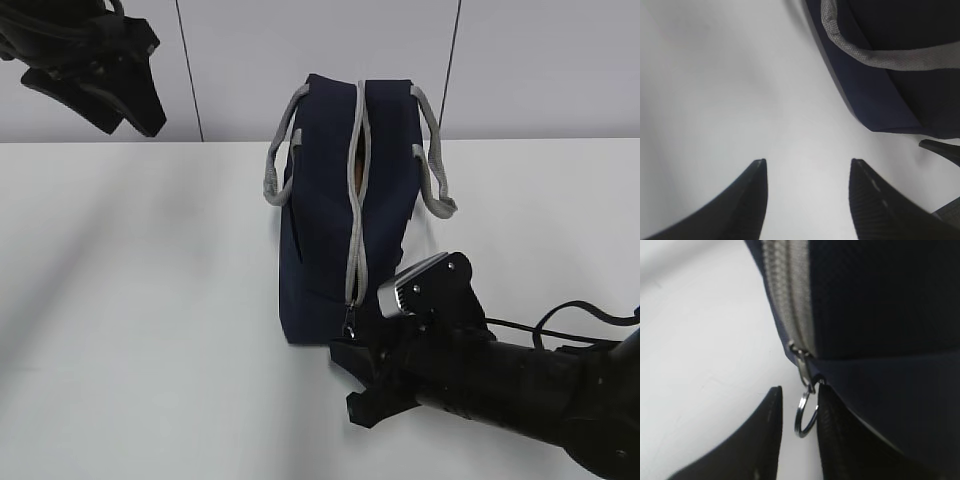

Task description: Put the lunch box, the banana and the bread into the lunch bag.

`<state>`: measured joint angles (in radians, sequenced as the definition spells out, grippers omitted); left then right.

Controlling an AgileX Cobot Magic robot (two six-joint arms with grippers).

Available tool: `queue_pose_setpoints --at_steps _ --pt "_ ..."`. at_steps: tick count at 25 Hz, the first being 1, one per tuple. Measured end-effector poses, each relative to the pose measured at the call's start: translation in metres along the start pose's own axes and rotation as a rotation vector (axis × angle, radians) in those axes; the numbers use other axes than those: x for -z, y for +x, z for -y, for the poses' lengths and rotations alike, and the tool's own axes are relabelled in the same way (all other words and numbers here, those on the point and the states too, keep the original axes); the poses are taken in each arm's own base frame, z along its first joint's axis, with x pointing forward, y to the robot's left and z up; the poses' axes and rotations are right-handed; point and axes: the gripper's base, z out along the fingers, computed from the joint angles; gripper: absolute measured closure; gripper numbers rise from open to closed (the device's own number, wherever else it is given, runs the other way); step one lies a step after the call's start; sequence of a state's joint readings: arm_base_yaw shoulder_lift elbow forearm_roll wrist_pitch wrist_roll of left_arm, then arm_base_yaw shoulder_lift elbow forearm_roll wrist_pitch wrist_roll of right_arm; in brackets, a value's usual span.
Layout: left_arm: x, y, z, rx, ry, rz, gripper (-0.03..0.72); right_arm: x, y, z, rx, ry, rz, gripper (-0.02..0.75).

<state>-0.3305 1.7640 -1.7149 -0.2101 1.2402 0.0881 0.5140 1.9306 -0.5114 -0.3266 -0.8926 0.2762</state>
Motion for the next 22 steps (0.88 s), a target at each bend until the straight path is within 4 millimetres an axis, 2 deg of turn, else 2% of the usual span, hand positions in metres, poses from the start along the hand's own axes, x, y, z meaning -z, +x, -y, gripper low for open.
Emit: queue_pose_setpoints --at_steps 8,17,22 --pt "0.000 0.000 0.000 0.000 0.000 0.000 0.300 0.000 0.002 0.002 -0.014 0.023 -0.022 0.738" --pt "0.000 0.000 0.000 0.001 0.002 0.000 0.304 0.001 0.000 0.001 -0.031 0.020 -0.023 0.738" --pt "0.000 0.000 0.001 0.003 0.008 0.001 0.304 0.014 -0.011 -0.003 -0.054 0.016 -0.025 0.738"
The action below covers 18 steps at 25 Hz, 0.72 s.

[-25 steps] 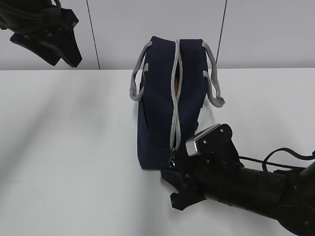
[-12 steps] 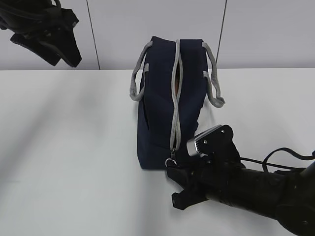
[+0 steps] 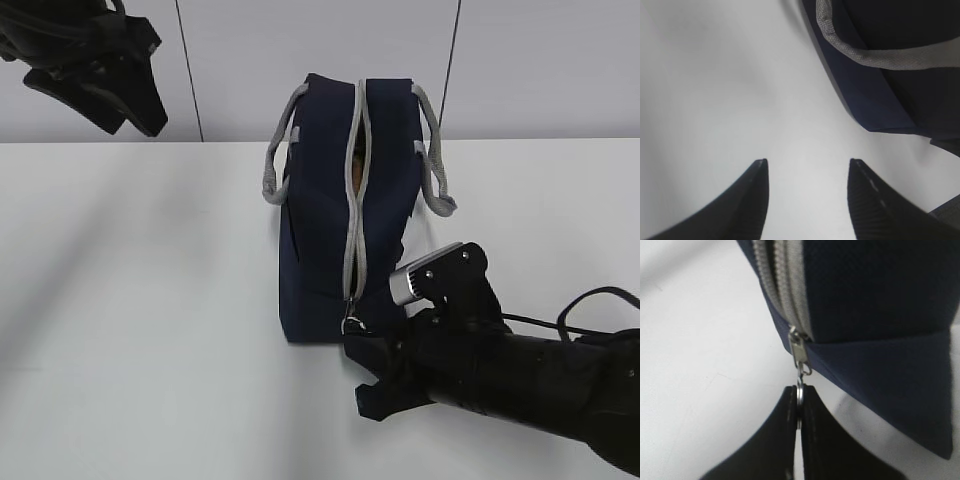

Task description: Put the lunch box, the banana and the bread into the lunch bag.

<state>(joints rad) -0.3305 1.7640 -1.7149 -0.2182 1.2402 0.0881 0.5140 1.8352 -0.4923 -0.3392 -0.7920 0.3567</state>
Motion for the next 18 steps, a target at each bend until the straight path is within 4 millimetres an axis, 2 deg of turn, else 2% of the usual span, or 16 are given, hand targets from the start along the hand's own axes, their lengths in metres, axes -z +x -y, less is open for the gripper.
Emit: queue_pose_setpoints --at_steps 5,14,18 --pt "0.000 0.000 0.000 0.001 0.002 0.000 0.304 0.015 -0.013 -0.004 0.029 0.013 -0.046 0.738" --pt "0.000 0.000 0.002 0.008 0.022 0.002 0.306 0.056 -0.059 -0.018 0.051 0.011 0.101 0.738" --pt "0.000 0.000 0.003 0.010 0.028 0.003 0.306 0.065 -0.073 -0.021 0.062 0.026 0.130 0.738"
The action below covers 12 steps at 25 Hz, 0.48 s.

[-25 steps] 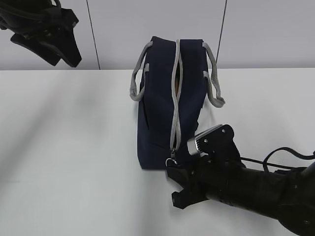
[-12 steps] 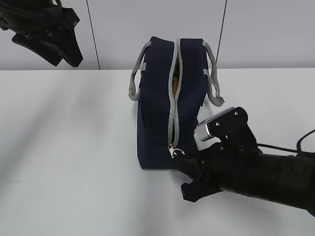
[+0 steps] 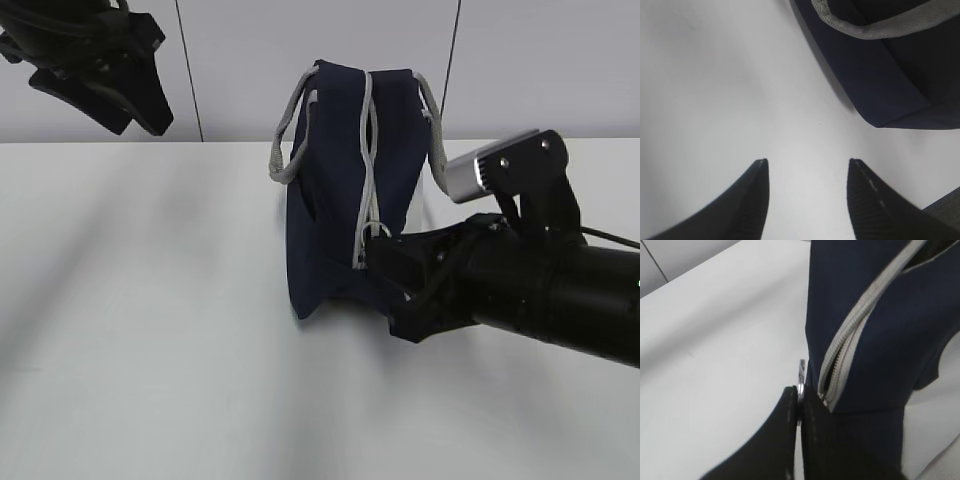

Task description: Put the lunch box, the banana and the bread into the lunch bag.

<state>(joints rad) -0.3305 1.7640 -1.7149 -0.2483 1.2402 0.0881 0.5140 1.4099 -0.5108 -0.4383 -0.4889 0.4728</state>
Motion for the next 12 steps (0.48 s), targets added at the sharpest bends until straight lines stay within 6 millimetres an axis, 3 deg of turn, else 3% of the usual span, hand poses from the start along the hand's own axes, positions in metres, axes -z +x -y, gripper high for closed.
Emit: queue_pose_setpoints --at_steps 12 --pt "-0.002 0.001 0.011 -0.029 0.011 -0.006 0.307 -0.012 -0.052 0.003 0.043 0.049 0.057 0.738"
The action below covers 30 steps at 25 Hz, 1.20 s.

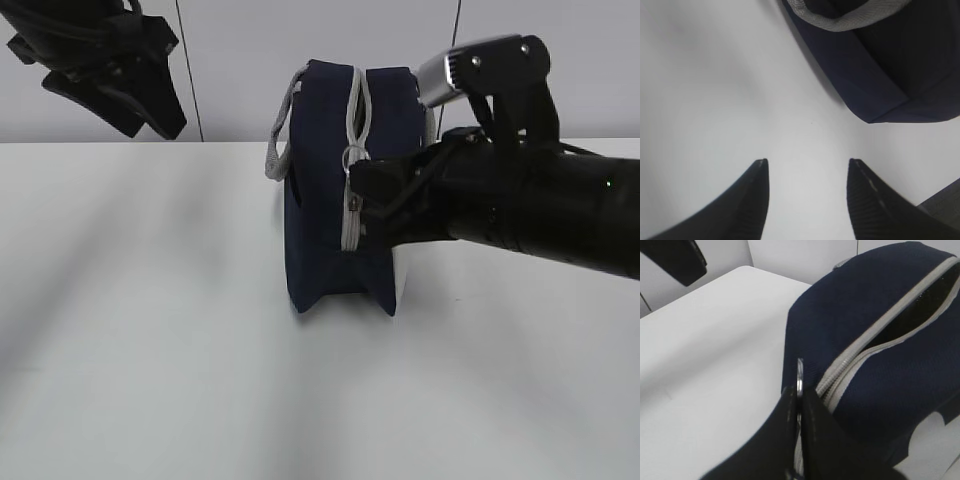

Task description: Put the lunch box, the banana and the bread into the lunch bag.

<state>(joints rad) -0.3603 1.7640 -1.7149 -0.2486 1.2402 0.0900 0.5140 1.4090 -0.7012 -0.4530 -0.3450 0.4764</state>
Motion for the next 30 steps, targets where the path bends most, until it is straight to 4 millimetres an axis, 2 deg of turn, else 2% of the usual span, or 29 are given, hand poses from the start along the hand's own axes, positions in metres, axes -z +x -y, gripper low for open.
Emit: queue_pose_setpoints --at_steps 7,12,18,22,30 --pt "-0.004 0.001 0.017 -0.042 0.019 -0.010 0.307 -0.022 -0.024 0.008 0.012 0.067 -0.047 0.738" --pt "-0.004 0.001 0.019 -0.051 0.021 -0.011 0.307 -0.026 -0.046 0.010 0.016 0.094 -0.026 0.738" --pt "-0.004 0.001 0.020 -0.075 0.025 -0.010 0.307 -0.038 -0.054 0.014 -0.009 0.116 -0.039 0.738" --pt "-0.005 0.001 0.022 -0.093 0.057 -0.009 0.307 -0.047 -0.067 0.015 -0.057 0.119 -0.004 0.738" --pt "-0.032 -0.005 0.022 -0.168 0.118 -0.032 0.307 -0.055 -0.081 0.016 -0.146 0.123 0.033 0.738"
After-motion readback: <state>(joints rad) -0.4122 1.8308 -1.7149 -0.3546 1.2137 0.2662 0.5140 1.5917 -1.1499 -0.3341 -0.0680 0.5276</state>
